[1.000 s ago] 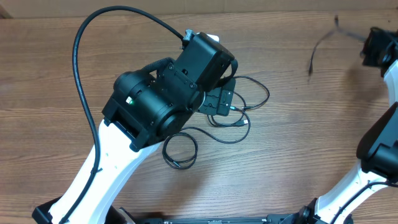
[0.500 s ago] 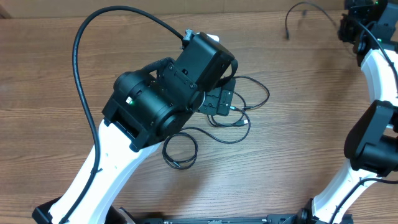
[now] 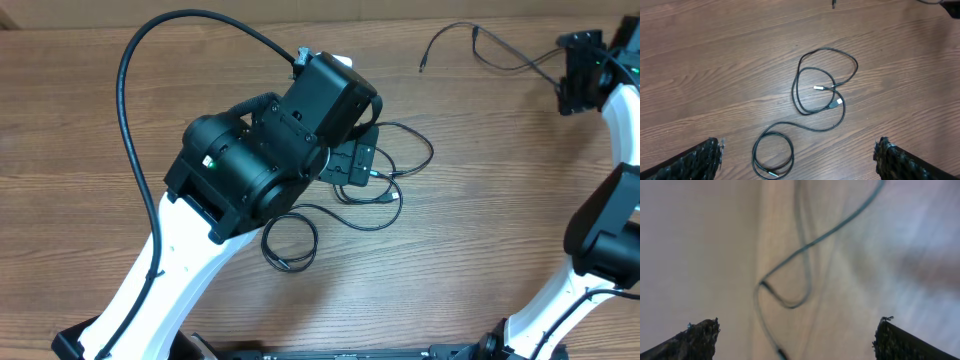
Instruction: Untangle cables
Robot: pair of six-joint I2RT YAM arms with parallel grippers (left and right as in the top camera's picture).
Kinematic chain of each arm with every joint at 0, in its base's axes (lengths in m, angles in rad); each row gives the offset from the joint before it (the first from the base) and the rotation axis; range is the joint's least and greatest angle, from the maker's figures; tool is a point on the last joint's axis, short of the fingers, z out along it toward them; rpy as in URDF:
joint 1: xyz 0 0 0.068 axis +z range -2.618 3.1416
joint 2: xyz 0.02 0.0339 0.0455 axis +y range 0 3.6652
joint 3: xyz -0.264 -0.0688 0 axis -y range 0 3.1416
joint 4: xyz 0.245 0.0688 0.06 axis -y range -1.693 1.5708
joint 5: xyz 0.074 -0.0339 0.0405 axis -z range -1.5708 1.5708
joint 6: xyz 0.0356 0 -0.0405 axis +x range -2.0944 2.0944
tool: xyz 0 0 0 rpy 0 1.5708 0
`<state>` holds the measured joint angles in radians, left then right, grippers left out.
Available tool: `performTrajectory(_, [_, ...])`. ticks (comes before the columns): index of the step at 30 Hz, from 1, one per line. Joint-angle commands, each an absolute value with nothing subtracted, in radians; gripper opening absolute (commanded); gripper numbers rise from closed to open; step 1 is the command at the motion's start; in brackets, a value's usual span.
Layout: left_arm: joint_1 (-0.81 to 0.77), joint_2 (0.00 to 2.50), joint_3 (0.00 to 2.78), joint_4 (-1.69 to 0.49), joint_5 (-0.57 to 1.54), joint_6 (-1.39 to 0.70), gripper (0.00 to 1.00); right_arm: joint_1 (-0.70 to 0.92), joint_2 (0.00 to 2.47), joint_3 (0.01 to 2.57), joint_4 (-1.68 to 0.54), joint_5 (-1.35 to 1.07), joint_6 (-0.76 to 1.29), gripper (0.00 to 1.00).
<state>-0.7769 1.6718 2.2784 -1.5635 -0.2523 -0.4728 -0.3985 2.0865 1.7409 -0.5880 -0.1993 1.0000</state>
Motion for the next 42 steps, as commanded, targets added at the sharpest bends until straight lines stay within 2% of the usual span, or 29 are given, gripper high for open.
performTrajectory(1, [-0.771, 1.669, 2.293, -1.563, -0.271, -0.487, 1.0, -0.408, 2.086, 1.769, -0.625, -0.178, 0.854, 1.0])
performTrajectory(9, [-0.771, 1.669, 2.293, -1.568, -0.268, -0.487, 0.99, -0.407, 2.086, 1.768, -0.71, -0.189, 0.787, 1.0])
performTrajectory(15, [-0.771, 1.669, 2.293, -1.569, -0.268, -0.487, 1.0, -0.397, 2.086, 1.786, -0.656, -0.242, 0.787, 0.9])
performTrajectory(17, [-0.771, 1.669, 2.293, -1.569, -0.269, -0.487, 1.0, -0.397, 2.085, 1.83, -0.661, -0.278, 0.782, 0.93])
performTrajectory(19, [-0.771, 1.669, 2.293, -1.569, -0.269, -0.487, 1.0, -0.397, 2.086, 1.887, -0.671, -0.305, 0.763, 0.99])
performTrajectory(26, [-0.771, 1.669, 2.293, -1.556, -0.27, -0.487, 1.0, -0.397, 2.086, 2.156, -0.757, -0.316, 0.671, 1.0])
performTrajectory(29, [-0.771, 1.669, 2.293, -1.547, -0.27, -0.487, 1.0, -0.397, 2.086, 2.168, -0.687, -0.29, 0.671, 1.0])
performTrajectory(34, [-0.771, 1.669, 2.293, -1.543, -0.27, -0.487, 1.0, -0.367, 2.119, 2.166, -0.643, -0.072, 0.671, 1.0])
performTrajectory(42, [-0.771, 1.669, 2.293, -1.543, -0.268, -0.487, 0.99, -0.335, 2.253, 2.166, -0.606, -0.065, 0.672, 1.0])
